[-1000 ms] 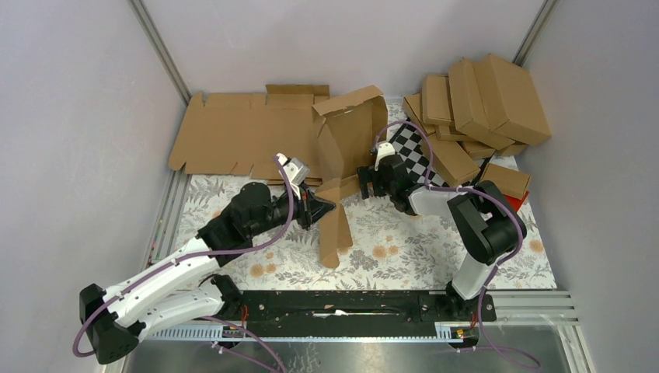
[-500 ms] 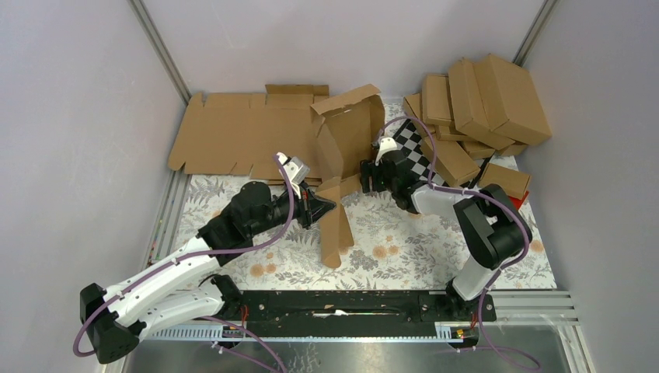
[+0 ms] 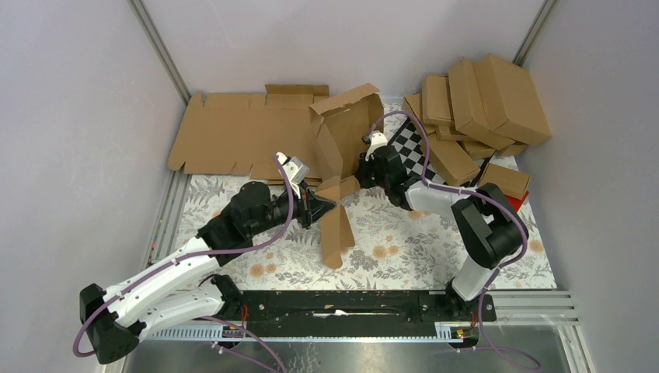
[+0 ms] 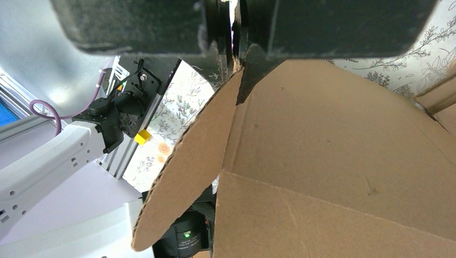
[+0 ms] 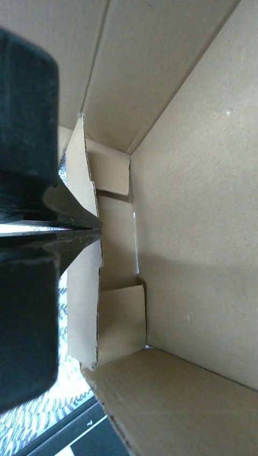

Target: Fold the paper box

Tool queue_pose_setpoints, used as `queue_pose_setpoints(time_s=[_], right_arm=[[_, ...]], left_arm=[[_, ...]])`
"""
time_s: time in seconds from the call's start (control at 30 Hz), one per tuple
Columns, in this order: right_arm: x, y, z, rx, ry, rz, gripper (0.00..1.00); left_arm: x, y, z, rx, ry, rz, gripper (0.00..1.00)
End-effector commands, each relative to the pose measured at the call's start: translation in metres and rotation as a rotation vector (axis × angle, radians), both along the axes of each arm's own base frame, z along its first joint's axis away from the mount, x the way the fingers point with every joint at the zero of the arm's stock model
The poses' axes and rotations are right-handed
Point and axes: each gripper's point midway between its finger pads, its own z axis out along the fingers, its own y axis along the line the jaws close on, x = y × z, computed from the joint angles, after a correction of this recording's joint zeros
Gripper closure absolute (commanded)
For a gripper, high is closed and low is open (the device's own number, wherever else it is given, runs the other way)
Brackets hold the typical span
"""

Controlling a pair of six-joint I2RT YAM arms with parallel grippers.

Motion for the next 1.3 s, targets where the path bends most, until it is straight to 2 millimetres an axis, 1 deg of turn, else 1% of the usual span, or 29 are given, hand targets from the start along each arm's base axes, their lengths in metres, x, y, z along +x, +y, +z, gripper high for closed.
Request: queue_pose_setpoints(time_s=[0.0,0.13,0.3,0.43,0.57,0.63,0.67,0.7,0.8,0.87,0.93,1.1,1.17,1.27], right_arm=[[0.007,0.022,0.001,0.058,0.013,0.042,0.93],[0.01,0.028,-0.012,0.062,0.04,0.046,0.94],[0.02,0.028,-0.034,0.02,0.055,0.03,0.94],[0.025,0.026,-0.051,-0.012,0.072,0.017,0.94],[0.025,0.017,-0.069,-0.058,0.11,-0.028,0.95],[0.024,0.01,-0.077,-0.083,0.134,-0.062,0.98],[0.02,-0.001,-0.086,-0.122,0.15,-0.105,1.0],[0.017,-0.004,-0.09,-0.147,0.152,-0.12,1.0],[0.006,-0.013,-0.101,-0.209,0.168,-0.136,1.0],[-0.004,-0.016,-0.107,-0.21,0.193,-0.144,1.0],[-0.011,-0.016,-0.103,-0.187,0.216,-0.156,1.0],[-0.018,-0.018,-0.093,-0.192,0.226,-0.178,1.0],[-0.022,-0.025,-0.094,-0.197,0.231,-0.208,1.0],[-0.031,-0.039,-0.093,-0.2,0.239,-0.269,1.0]], left_arm=[[-0.002,0.002,0.012,-0.018,-0.005,-0.001,1.0],[-0.002,0.001,0.01,-0.015,-0.003,0.0,1.0],[-0.002,0.001,0.009,-0.013,-0.003,-0.004,1.0],[-0.002,0.001,0.009,-0.011,-0.004,-0.003,1.0],[-0.001,0.0,0.01,-0.013,-0.005,-0.005,1.0],[-0.001,0.0,0.011,-0.016,-0.006,-0.005,1.0],[-0.001,-0.001,0.01,-0.021,-0.006,-0.005,1.0],[-0.001,-0.001,0.011,-0.027,-0.007,-0.003,1.0],[0.0,0.001,0.014,-0.038,-0.006,0.011,0.99],[0.001,0.004,0.016,-0.048,-0.007,0.028,0.97],[0.002,0.009,0.018,-0.063,-0.003,0.059,0.96],[0.008,0.025,0.023,-0.088,0.009,0.155,0.92],[0.012,0.036,0.02,-0.074,0.024,0.218,0.89],[0.018,0.054,0.011,-0.045,0.049,0.32,0.87]])
